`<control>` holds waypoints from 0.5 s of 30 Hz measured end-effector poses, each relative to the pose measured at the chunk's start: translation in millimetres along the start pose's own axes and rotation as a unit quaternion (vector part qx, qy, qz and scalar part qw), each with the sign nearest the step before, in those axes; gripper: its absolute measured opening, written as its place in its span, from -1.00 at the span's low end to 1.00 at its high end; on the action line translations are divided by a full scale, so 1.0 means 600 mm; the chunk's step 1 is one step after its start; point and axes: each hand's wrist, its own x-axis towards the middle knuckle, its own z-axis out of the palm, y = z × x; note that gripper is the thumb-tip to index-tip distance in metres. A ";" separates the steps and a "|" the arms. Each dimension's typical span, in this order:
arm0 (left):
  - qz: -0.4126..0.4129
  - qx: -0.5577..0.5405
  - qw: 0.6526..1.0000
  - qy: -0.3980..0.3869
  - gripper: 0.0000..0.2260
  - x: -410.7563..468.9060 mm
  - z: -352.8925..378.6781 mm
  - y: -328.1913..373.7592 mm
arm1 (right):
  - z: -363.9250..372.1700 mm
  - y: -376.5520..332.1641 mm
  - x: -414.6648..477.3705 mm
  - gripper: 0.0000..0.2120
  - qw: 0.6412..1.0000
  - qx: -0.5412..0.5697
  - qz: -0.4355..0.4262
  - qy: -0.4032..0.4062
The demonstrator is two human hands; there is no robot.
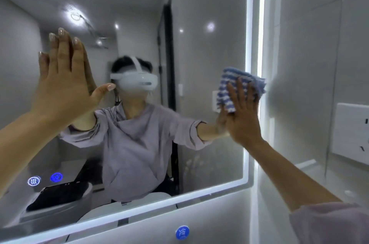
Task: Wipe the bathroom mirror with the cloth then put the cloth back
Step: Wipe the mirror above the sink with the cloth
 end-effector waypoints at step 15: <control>-0.011 -0.009 1.000 -0.021 -0.10 -0.007 -0.044 0.040 | 0.014 -0.155 -0.025 -0.41 0.993 0.044 0.113 -0.008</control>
